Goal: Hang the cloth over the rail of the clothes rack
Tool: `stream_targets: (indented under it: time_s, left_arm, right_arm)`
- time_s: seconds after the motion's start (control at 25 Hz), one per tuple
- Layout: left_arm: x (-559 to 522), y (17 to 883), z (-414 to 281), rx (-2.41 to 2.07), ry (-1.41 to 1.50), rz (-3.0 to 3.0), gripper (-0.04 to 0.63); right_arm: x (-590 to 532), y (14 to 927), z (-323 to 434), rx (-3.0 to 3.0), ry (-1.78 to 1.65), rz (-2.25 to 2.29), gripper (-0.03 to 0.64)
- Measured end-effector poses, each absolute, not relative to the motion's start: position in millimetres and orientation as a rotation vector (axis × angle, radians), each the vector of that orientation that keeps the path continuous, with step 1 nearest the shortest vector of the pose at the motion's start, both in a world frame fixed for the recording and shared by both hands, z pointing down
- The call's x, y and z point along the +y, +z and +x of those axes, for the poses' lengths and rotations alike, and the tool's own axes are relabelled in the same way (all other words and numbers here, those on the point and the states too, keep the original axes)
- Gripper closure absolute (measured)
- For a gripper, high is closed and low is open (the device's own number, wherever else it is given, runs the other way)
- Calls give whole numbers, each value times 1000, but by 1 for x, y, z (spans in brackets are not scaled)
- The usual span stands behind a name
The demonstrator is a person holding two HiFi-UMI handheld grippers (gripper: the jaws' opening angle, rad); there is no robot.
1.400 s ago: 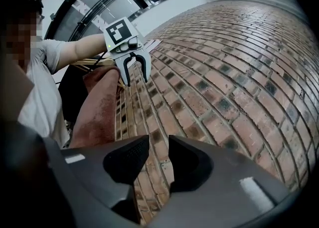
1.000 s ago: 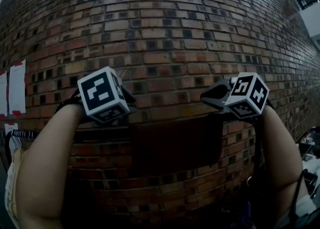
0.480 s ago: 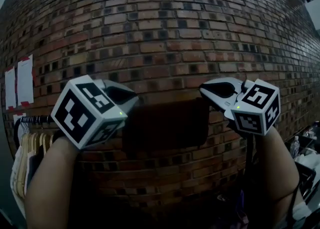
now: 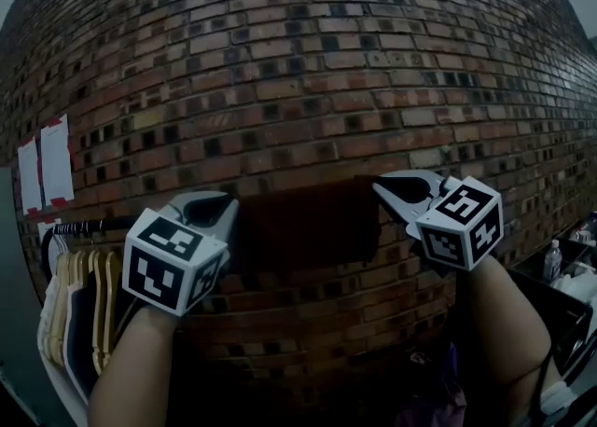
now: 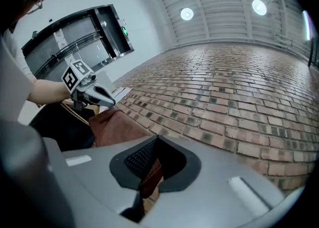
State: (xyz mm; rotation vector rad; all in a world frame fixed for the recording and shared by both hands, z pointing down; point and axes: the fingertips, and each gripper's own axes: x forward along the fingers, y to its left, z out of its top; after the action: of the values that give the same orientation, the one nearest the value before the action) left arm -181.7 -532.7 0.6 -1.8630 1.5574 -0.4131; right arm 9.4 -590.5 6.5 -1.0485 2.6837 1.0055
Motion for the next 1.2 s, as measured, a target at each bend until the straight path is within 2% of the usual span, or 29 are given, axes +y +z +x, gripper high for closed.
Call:
stream_targets:
  time_s: [0.4,1.2]
  left_arm:
    - [-556,-20,-200,1583,-437,-1990,568]
    - [-564,-13,-223,1680,-526,-1906,571]
  right_arm:
    - [-608,-6,5,2662,957,-1082,617]
    - [-616,-7,2,2673,952,-1049,617]
